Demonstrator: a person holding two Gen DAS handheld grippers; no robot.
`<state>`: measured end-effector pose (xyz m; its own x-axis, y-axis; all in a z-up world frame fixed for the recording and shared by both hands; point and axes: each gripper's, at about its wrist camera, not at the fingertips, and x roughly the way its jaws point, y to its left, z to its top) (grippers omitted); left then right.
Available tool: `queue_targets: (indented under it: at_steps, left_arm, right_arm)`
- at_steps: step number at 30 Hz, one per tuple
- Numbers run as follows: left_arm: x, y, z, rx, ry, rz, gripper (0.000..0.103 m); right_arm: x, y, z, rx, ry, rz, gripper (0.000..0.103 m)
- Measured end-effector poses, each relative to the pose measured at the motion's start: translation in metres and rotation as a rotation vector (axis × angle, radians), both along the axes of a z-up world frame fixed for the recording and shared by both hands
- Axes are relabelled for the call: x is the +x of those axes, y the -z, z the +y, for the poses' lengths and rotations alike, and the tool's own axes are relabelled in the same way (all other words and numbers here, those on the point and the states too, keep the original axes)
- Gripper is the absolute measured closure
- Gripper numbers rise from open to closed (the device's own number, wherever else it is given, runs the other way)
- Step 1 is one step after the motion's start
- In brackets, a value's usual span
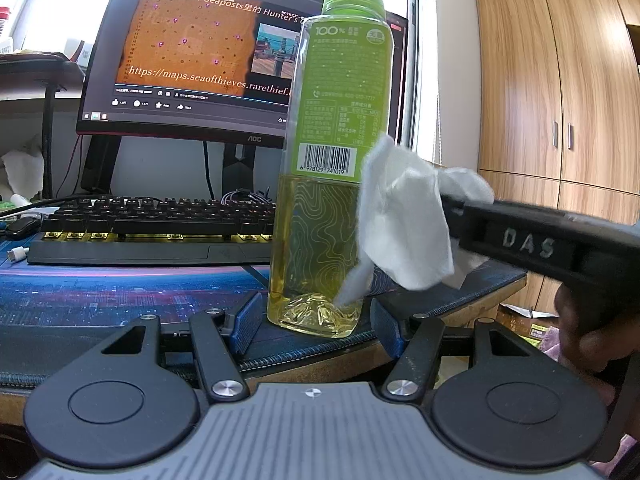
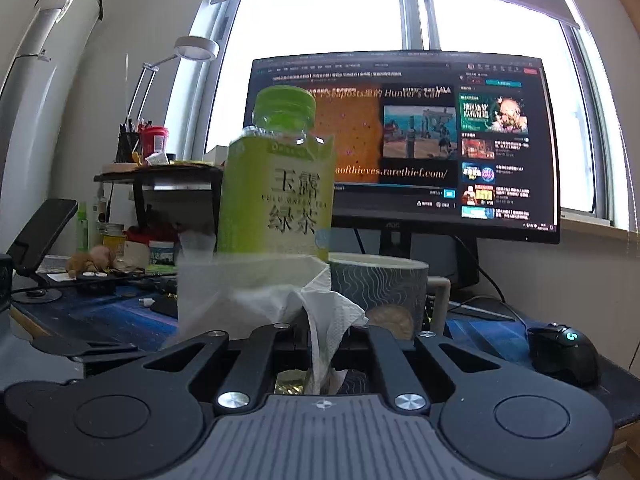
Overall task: Clean container
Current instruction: 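Wipe the lower bottle body with the tissue in the left tool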
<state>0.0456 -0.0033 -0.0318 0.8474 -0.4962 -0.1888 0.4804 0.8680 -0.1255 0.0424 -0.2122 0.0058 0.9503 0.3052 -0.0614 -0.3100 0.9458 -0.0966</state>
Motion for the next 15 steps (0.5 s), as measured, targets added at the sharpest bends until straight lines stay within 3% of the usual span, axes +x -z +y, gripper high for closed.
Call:
queue_targets:
  at_steps: [5,15]
  left_arm:
    - [-0.001,0.0,0.0,-0.002,0.0,0.001,0.039]
    - [-0.001,0.0,-0.001,-0.006,-0.006,0.002,0.039]
  right_arm:
    - [-0.006,-0.005,0.004,0.0,-0.012,-0.031,0.095]
    - [0.004,0.005,-0.005,0.01,0.014,0.015,0.094]
